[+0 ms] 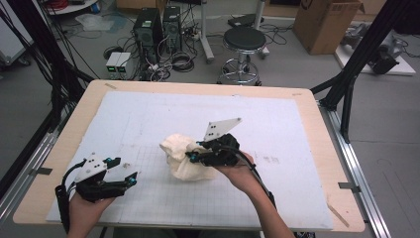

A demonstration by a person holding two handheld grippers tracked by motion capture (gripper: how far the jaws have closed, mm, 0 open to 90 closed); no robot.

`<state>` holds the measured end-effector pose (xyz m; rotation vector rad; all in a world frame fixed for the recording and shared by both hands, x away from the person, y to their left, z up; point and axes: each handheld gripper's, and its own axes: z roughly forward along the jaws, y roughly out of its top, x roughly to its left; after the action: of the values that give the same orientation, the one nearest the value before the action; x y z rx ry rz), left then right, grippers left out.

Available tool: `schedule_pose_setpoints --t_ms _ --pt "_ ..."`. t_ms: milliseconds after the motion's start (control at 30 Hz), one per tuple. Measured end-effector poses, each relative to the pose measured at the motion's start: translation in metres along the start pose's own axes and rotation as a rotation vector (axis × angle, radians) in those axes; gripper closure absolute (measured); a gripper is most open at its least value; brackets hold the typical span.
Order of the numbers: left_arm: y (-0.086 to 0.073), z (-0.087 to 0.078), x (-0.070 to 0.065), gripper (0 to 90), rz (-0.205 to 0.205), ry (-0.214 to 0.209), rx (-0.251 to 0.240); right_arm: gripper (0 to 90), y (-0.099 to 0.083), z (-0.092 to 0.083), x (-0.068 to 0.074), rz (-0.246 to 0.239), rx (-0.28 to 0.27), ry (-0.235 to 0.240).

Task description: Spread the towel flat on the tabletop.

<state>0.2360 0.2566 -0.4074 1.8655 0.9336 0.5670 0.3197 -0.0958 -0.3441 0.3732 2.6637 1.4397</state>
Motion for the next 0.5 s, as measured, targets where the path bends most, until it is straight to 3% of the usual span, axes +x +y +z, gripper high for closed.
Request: schedule_pose_setpoints --t_ms 133,167,300,333,467,500 --pt "0.001 0.003 -0.002 22.6 0.000 -0.004 0.001 76.6 -0.012 0.014 -0.004 0.027 0.033 -0.011" --pt "0.001 0.004 -0.003 22.7 0.002 -0.007 0.003 75.8 -0.026 0.026 -0.011 0.066 0.092 -0.032" --pt "0.003 0.012 -0.007 22.8 0.019 -0.026 0.020 75.6 -0.043 0.036 -0.018 0.098 0.137 -0.054" --pt "0.004 0.014 -0.008 23.5 0.019 -0.030 0.020 75.1 -0.052 0.039 -0.021 0.097 0.174 -0.087" --pt "0.008 0.025 -0.015 26.3 0.028 -0.067 0.038 71.4 -0.062 0.039 -0.027 0.140 0.171 -0.095" --pt "0.009 0.027 -0.016 30.0 0.025 -0.084 0.045 63.6 -0.062 0.036 -0.028 0.155 0.153 -0.112"
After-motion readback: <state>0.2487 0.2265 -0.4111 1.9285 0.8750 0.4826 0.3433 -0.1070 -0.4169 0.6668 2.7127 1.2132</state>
